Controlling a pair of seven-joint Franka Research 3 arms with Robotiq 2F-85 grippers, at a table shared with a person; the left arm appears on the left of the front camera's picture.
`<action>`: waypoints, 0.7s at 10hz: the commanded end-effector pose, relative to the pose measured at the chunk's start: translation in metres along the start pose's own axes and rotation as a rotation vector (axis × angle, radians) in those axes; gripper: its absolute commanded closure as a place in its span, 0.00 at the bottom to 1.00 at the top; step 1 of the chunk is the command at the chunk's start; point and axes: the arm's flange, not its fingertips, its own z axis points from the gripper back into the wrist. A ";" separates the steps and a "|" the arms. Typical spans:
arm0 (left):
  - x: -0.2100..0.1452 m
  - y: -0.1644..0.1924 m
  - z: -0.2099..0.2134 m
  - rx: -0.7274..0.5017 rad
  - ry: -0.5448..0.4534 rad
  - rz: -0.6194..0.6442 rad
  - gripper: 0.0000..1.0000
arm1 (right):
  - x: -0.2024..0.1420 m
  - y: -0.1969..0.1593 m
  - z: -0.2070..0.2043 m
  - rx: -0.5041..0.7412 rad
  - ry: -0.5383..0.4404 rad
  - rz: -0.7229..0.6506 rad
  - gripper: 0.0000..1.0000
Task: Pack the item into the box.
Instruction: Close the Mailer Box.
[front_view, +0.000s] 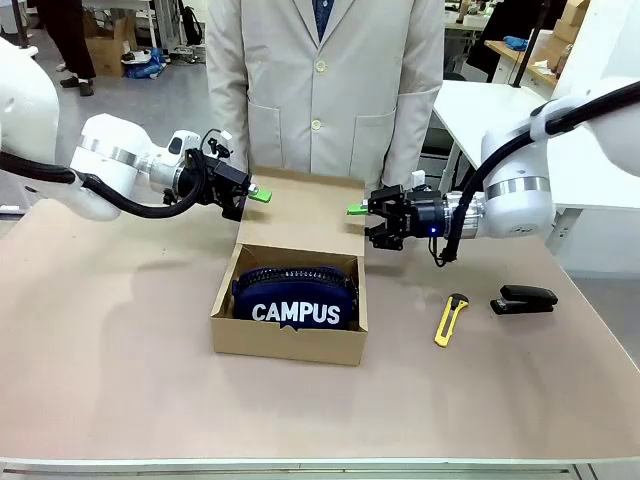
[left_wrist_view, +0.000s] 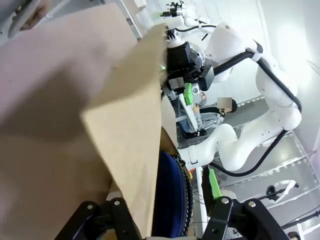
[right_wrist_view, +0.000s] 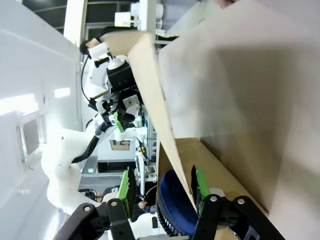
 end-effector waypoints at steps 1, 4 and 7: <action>-0.021 -0.023 -0.005 0.048 -0.029 -0.086 0.34 | -0.016 0.005 0.002 -0.003 -0.075 0.097 0.40; -0.036 -0.048 -0.008 0.070 -0.060 -0.155 0.34 | -0.031 0.016 0.002 0.062 -0.051 0.141 0.40; -0.012 -0.030 -0.001 0.050 -0.008 -0.095 0.34 | -0.013 0.012 0.005 0.011 -0.020 0.092 0.40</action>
